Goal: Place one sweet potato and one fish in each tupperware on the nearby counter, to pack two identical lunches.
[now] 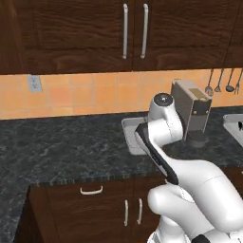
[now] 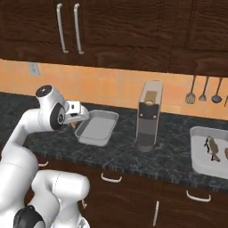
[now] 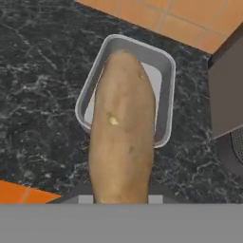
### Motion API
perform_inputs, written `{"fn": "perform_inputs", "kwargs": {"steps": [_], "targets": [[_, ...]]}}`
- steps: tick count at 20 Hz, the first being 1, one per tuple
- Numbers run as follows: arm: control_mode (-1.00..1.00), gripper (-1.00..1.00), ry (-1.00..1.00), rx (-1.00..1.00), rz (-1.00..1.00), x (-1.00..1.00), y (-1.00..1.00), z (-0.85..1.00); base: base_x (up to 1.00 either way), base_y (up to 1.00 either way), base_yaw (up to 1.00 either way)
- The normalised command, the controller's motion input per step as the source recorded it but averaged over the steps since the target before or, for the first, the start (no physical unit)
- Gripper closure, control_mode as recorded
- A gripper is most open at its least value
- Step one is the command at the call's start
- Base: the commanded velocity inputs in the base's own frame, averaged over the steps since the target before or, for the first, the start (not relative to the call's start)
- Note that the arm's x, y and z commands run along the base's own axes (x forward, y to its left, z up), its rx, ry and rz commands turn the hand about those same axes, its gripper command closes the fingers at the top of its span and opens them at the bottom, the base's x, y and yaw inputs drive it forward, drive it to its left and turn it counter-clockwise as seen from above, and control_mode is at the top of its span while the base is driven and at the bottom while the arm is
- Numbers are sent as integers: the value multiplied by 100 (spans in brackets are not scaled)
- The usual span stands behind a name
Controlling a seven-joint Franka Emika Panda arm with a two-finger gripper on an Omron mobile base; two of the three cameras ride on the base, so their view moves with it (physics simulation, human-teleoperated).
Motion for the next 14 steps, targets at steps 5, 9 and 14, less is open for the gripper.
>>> {"fn": "perform_inputs", "kwargs": {"steps": [5, 9, 14], "targets": [[100, 100, 0, 0, 0, 0, 0, 0, 48, 4, -43], [-100, 100, 0, -4, -12, 3, 0, -29, 8, 0, -18], [-100, 100, 7, 2, -6, 34, 14, -75, 0, 0, 0]]}}
